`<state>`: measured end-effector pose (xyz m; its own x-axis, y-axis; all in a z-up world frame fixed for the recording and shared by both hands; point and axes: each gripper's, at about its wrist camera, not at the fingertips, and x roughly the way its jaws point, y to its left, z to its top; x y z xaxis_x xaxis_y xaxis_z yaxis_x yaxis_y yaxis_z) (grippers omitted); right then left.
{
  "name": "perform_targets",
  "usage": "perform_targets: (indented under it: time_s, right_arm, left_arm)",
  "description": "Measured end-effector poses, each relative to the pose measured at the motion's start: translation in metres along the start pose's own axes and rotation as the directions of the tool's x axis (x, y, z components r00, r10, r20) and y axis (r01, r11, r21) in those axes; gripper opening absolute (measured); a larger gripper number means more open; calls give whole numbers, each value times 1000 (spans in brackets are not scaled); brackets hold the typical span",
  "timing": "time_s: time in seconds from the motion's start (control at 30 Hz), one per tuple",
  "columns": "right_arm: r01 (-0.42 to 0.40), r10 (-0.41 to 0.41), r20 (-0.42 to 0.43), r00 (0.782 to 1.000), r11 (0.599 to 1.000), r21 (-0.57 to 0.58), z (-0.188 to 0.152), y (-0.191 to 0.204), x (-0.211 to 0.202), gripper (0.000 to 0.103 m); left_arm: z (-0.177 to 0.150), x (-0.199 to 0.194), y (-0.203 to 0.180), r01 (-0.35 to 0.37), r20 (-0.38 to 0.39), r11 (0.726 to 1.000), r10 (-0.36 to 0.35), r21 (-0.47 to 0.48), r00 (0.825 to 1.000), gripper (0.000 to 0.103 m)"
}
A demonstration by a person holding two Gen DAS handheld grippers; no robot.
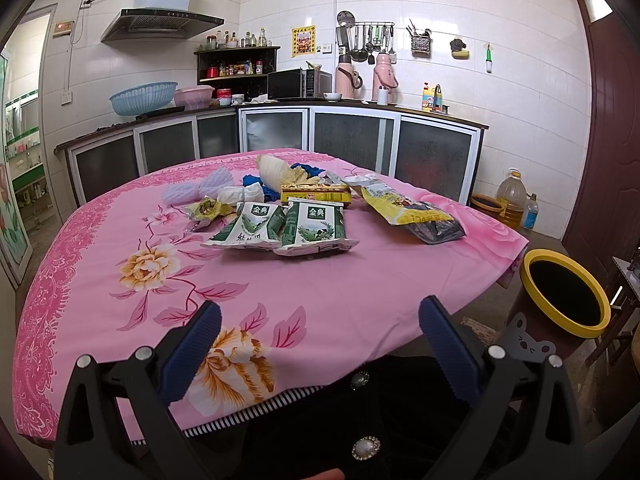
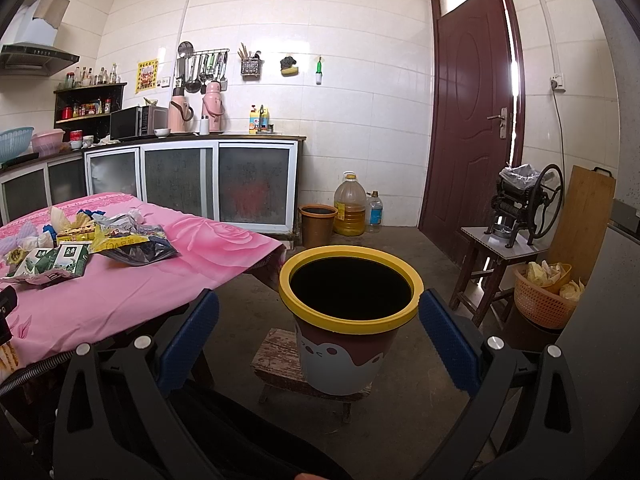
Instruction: Collect trash
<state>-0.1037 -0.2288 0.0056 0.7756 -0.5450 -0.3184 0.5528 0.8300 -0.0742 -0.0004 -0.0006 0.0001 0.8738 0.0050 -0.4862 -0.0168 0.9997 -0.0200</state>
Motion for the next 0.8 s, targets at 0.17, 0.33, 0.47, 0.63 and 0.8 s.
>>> perform_targets:
  time_s: [0.17, 0.33, 0.47, 0.63, 0.8]
  right_arm:
    - [0, 0, 1, 1000, 1000, 0, 0, 0, 0, 95]
    - [0, 0, 0, 1000, 1000, 0, 0, 0, 0, 95]
    - [0, 0, 1, 1000, 1000, -1, 0, 0, 0, 95]
    - [0, 0, 0, 1000, 1000, -2, -1, 0, 0, 95]
    - [2, -2, 4, 1000, 1000, -6, 0, 1, -2, 95]
  left_arm:
    - [0, 0, 0, -1, -2, 1000, 1, 1, 1000, 95]
    - [0, 0, 0, 0, 0, 1000, 0, 1, 1000, 95]
    - [0, 0, 0, 0, -1, 1000, 0, 2, 1000, 95]
    - [8, -5, -1, -2, -3, 1000, 2, 3, 1000, 95]
    - [5, -4, 0, -3, -4, 1000, 3, 4, 1000, 95]
